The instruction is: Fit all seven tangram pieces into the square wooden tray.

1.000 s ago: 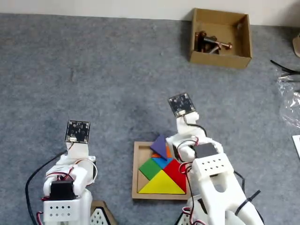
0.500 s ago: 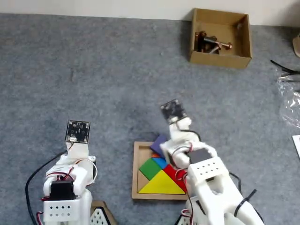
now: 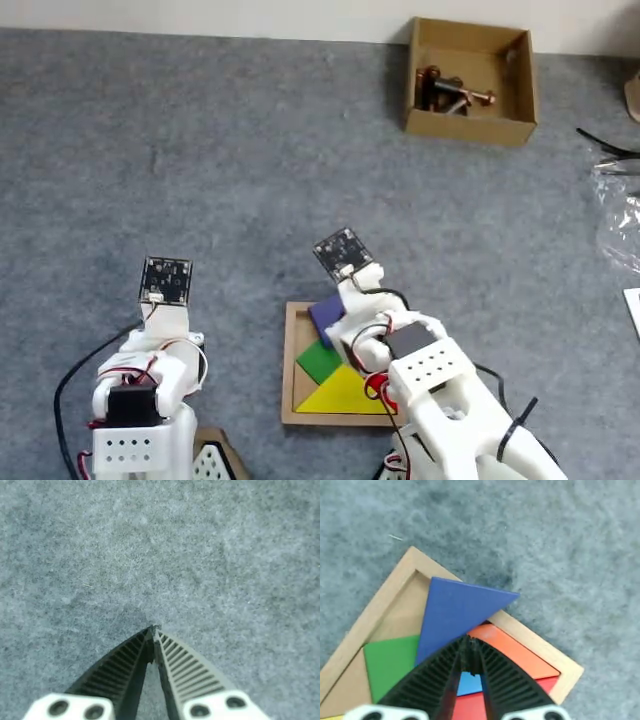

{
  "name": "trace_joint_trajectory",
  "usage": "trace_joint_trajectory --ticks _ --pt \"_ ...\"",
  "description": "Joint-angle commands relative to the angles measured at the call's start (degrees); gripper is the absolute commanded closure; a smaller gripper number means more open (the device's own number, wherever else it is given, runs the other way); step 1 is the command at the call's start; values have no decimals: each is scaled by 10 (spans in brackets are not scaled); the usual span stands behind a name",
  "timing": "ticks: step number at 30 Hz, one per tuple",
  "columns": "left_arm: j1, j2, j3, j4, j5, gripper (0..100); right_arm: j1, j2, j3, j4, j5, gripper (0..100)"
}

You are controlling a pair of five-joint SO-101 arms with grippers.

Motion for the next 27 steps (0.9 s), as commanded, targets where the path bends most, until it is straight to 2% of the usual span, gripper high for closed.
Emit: trace_joint_trajectory --ticks 1,6,13,21,24,27 --pt "-6 1 12 3 3 995 -7 -17 -7 5 5 994" --pt "-6 1 12 3 3 995 -9 -17 -7 5 5 994" --pt "-6 1 12 3 3 995 -60 -18 -7 6 5 994" --pt "-6 1 12 3 3 995 -67 -18 -8 8 4 994" --pt "-6 1 12 3 3 995 -65 -18 -14 60 4 994" --pt "-6 1 12 3 3 995 -61 -29 -48 68 4 994"
